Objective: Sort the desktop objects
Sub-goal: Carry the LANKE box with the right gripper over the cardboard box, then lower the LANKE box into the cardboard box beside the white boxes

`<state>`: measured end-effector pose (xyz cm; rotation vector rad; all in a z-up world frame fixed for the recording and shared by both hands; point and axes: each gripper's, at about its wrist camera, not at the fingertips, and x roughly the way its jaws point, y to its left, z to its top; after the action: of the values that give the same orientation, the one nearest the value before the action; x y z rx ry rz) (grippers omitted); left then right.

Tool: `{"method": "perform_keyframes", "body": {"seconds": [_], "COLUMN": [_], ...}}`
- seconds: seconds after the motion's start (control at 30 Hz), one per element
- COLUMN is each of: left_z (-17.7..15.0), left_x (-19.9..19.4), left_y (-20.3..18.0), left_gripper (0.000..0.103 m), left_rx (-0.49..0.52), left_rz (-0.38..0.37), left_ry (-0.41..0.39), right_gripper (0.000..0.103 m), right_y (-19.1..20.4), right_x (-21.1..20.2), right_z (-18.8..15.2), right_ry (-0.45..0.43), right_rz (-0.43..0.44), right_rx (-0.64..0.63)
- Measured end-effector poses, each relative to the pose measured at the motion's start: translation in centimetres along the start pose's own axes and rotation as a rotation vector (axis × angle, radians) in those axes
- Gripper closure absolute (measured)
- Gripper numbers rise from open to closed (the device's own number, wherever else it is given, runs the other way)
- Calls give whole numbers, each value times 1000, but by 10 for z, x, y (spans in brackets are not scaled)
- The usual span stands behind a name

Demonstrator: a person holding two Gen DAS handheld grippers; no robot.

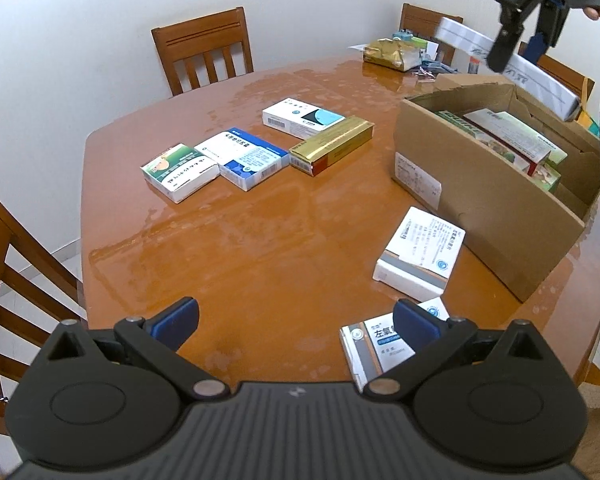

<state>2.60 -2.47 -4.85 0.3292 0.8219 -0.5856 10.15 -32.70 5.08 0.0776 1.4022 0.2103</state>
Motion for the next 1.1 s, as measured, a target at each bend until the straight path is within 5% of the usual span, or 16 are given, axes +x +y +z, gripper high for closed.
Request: {"method": "perform_keyframes", "body": {"seconds": [0.67,1.1], "left_z": [26,36], "left_x": [11,16], "left_y": [-39,-64], "left_gripper": [0,0], "left_rx": [7,3], "left_rz": [60,91], "left_ry": [32,57], "right_gripper": [34,34], "right_y": [-136,-165], "right_x": [25,56], "right_z": [-10,-9], "right_ry": [40,96], "right_rz": [-51,-31], "right_rx": [128,73]}}
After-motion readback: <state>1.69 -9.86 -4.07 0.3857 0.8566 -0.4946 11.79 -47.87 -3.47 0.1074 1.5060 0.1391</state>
